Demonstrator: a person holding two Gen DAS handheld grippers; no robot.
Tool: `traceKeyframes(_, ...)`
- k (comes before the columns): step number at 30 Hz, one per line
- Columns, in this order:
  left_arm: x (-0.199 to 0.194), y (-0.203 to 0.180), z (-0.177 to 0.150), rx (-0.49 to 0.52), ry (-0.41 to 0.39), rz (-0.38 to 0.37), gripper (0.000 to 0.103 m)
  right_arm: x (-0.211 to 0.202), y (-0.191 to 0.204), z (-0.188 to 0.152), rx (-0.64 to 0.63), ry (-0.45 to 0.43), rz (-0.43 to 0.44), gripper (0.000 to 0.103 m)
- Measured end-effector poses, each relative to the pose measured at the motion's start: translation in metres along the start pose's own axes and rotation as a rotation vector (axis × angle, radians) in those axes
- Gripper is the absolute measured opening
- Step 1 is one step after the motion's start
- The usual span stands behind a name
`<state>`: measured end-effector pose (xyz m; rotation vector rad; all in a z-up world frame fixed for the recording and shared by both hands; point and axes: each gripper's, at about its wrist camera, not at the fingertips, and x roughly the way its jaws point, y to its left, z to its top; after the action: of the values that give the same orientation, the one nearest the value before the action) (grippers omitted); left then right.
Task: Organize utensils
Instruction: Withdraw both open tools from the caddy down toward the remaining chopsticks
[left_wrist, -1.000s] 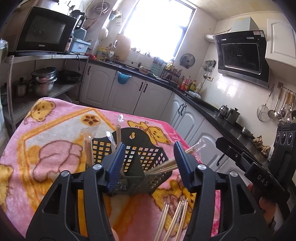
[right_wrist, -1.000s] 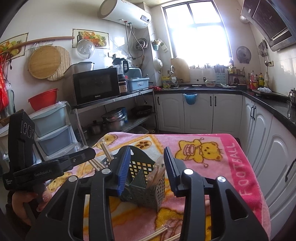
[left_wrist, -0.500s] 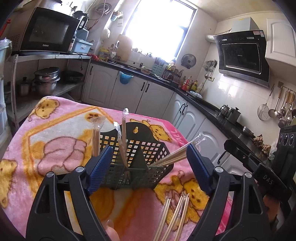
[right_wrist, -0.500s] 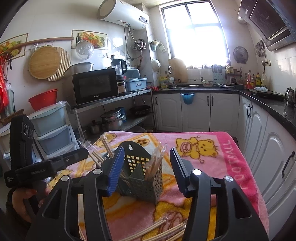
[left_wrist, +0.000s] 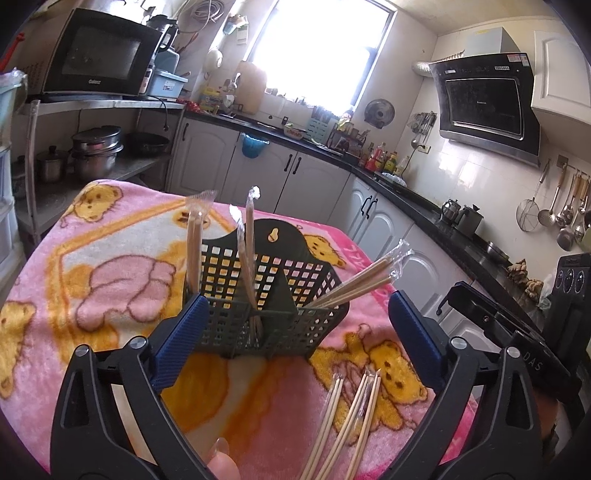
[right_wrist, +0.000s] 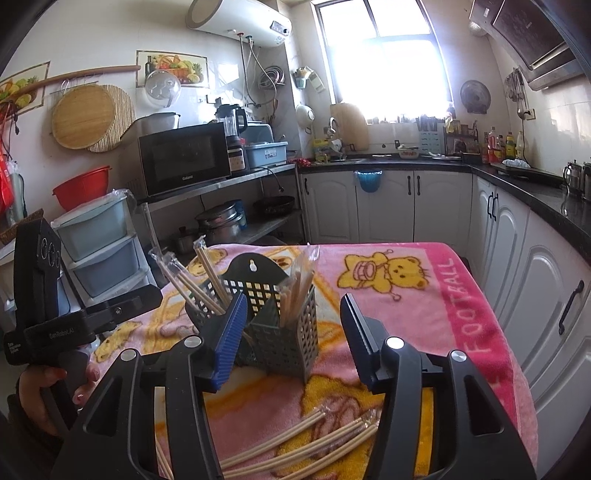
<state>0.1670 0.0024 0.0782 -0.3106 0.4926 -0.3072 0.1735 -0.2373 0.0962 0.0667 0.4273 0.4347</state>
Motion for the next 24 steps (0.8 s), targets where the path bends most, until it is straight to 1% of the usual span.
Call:
traceKeyframes(4,0.002,0.001,-0.005,-0.001,0.017,0.007,0.092,0.001,-0.003,-0.005,0.008,0.017,-0.003,0.054)
traceKeyframes(8,0.004,0.000,-0.010,0.002,0.035,0.010,0.092,0.002,-0.005,-0.012,0.017,0.035,-0.007,0.058)
traceKeyframes(24,0.015,0.000,-0.035,0.014,0.109,0.022,0.092,0.009,-0.017,-0.038,0.045,0.112,-0.035,0.058)
